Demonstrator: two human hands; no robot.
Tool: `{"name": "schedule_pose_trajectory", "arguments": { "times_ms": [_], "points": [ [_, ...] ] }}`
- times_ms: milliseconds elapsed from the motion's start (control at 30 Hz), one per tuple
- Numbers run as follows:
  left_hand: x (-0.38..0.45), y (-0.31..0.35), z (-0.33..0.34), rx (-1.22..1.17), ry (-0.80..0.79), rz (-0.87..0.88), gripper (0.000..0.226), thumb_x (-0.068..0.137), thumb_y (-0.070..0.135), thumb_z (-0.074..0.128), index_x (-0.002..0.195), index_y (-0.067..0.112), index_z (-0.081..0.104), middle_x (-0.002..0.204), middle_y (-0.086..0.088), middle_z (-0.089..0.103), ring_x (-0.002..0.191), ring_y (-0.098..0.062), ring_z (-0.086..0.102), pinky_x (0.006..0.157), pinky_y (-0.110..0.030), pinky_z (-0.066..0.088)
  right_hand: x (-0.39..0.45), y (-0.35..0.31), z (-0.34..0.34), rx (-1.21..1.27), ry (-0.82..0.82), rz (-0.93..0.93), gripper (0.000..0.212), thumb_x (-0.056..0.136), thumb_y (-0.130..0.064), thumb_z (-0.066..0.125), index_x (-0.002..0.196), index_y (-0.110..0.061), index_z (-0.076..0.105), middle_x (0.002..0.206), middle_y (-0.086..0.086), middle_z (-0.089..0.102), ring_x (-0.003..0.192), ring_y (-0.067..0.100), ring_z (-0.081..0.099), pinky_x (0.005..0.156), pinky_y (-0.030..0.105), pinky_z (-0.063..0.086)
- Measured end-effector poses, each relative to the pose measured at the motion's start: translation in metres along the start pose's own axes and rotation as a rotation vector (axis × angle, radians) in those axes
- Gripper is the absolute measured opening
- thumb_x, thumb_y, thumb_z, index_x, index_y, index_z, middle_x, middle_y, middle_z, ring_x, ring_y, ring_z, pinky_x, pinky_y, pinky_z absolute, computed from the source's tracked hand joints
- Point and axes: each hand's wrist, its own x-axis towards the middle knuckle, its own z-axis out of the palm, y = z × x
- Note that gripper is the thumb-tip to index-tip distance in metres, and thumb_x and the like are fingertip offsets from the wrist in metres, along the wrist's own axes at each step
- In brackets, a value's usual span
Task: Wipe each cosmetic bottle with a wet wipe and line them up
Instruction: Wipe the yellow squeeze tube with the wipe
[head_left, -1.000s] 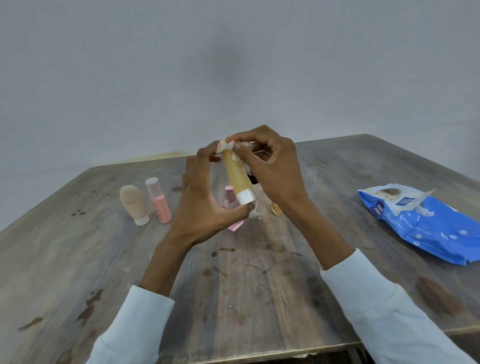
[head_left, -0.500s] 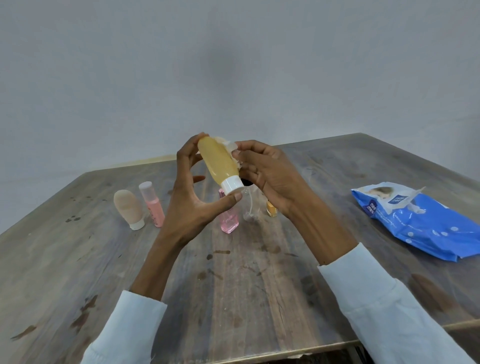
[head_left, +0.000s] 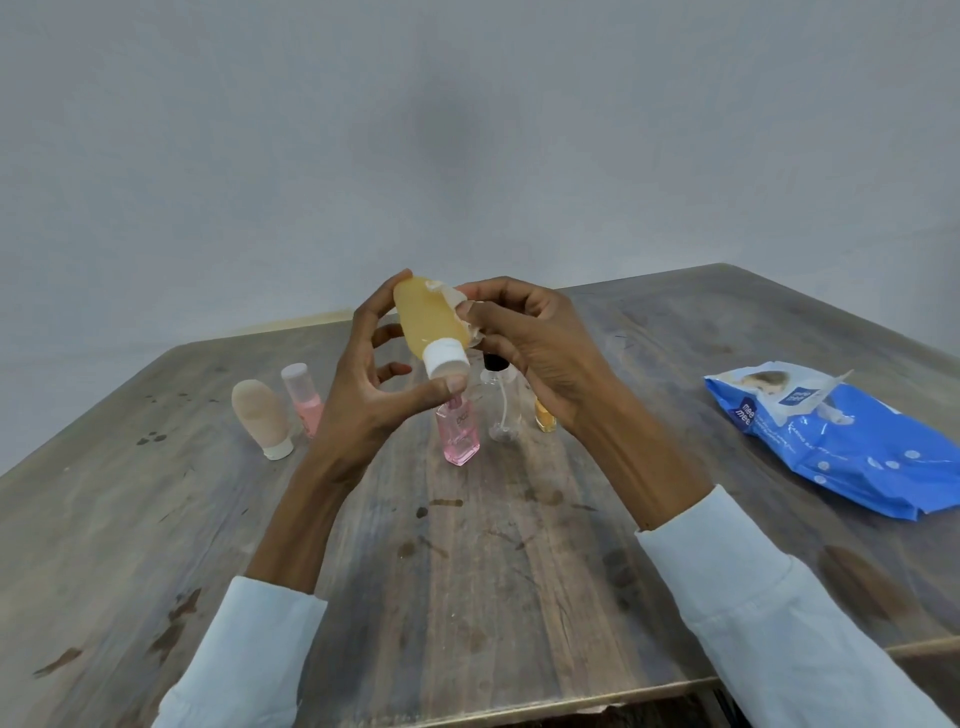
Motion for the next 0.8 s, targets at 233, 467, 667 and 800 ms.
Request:
{"name": "schedule_pose_trajectory", "arguments": {
  "times_ms": [233, 467, 667, 800],
  "points": [
    [-0.003, 0.001, 0.004, 0.063, -0.14, 0.011, 0.112, 0.066, 0.051, 0.091, 0.162, 0.044, 0.033, 0.158, 0.017, 0.047, 0.141, -0.011, 0.051, 0.11, -0.058, 0.051, 0.003, 0.005, -0.002, -0.008, 0.122, -0.012, 0.009, 0.095, -0.012, 0.078, 0.098, -0.019, 0.082, 0.101, 0.014, 0.079, 0.088, 0.022, 0.073, 0.091, 0.058, 0.057],
    [-0.001, -0.005, 0.004, -0.07, -0.255, -0.013, 0.107, 0.081, 0.013, 0.083, 0.166, 0.043, 0.025, 0.163, 0.009, 0.044, 0.144, -0.024, 0.051, 0.11, -0.062, 0.052, 0.002, 0.003, -0.002, -0.018, 0.118, -0.027, 0.012, 0.095, -0.009, 0.078, 0.092, -0.021, 0.081, 0.096, 0.012, 0.077, 0.087, 0.025, 0.067, 0.082, 0.05, 0.052],
    [0.002, -0.006, 0.01, -0.406, -0.237, -0.151, 0.092, 0.073, 0.0, 0.06, 0.16, 0.021, 0.038, 0.145, -0.027, 0.056, 0.091, -0.029, 0.072, 0.071, -0.032, 0.057, 0.002, 0.004, -0.002, -0.127, 0.185, -0.128, 0.008, 0.093, -0.009, 0.079, 0.1, -0.014, 0.081, 0.1, 0.02, 0.077, 0.081, 0.028, 0.065, 0.074, 0.04, 0.058],
    [0.002, -0.004, 0.012, -0.478, -0.216, -0.15, 0.077, 0.079, 0.007, 0.055, 0.154, 0.009, 0.041, 0.128, -0.024, 0.063, 0.084, -0.034, 0.071, 0.061, -0.032, 0.053, 0.001, 0.005, 0.005, -0.273, 0.226, -0.205, 0.01, 0.093, -0.009, 0.078, 0.099, -0.015, 0.081, 0.087, -0.001, 0.079, 0.069, 0.017, 0.066, 0.065, 0.039, 0.061]
  ]
}}
